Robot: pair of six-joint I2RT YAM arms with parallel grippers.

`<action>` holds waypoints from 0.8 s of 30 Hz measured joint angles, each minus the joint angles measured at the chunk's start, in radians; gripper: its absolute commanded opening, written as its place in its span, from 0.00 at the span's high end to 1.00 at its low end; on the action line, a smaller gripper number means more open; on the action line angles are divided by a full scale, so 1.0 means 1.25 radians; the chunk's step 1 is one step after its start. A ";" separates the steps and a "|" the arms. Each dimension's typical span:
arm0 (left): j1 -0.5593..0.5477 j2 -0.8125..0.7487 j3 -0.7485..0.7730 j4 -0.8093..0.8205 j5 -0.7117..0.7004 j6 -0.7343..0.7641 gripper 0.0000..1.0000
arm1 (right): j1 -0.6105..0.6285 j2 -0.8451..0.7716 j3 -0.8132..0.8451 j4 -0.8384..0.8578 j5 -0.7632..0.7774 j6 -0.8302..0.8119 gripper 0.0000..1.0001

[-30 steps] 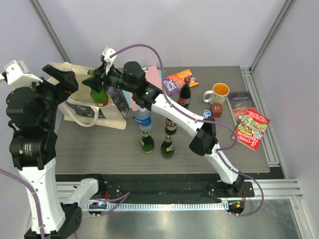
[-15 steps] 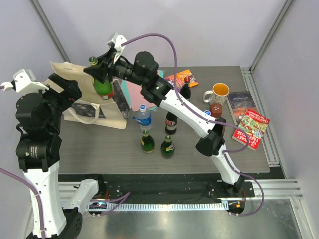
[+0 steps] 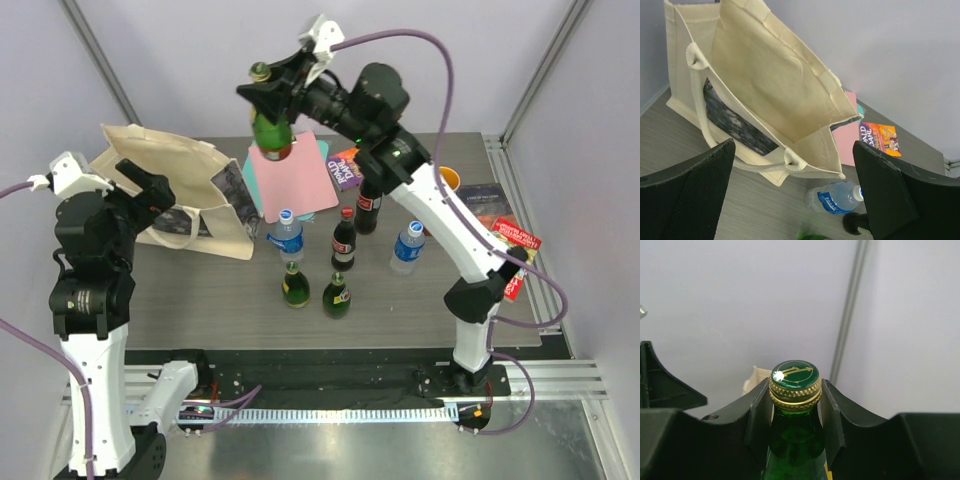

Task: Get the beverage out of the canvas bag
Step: Place the drink at the center of the board.

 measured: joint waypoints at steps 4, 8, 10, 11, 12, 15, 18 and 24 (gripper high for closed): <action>0.000 0.001 -0.026 0.002 0.004 -0.006 0.00 | -0.090 -0.082 -0.088 -0.024 0.003 -0.024 0.99; 0.000 0.001 -0.043 0.013 0.005 -0.014 0.00 | -0.226 -0.152 -0.182 -0.043 0.006 -0.029 0.99; 0.000 0.001 -0.049 0.018 0.006 -0.016 0.00 | -0.297 -0.174 -0.216 -0.054 0.010 -0.030 0.99; 0.000 0.001 -0.051 0.018 0.006 -0.016 0.00 | -0.329 -0.184 -0.234 -0.057 0.012 -0.029 0.99; 0.000 0.001 -0.053 0.018 0.006 -0.016 0.00 | -0.366 -0.194 -0.253 -0.061 0.014 -0.029 0.99; 0.000 0.002 -0.053 0.020 0.006 -0.016 0.00 | -0.465 -0.219 -0.306 -0.067 0.015 -0.025 0.99; 0.000 0.007 -0.053 0.023 0.011 -0.016 0.00 | -0.562 -0.236 -0.359 -0.067 0.012 -0.020 0.99; 0.000 0.020 -0.053 0.024 0.022 -0.016 0.00 | -0.687 -0.240 -0.455 -0.033 0.000 -0.017 0.99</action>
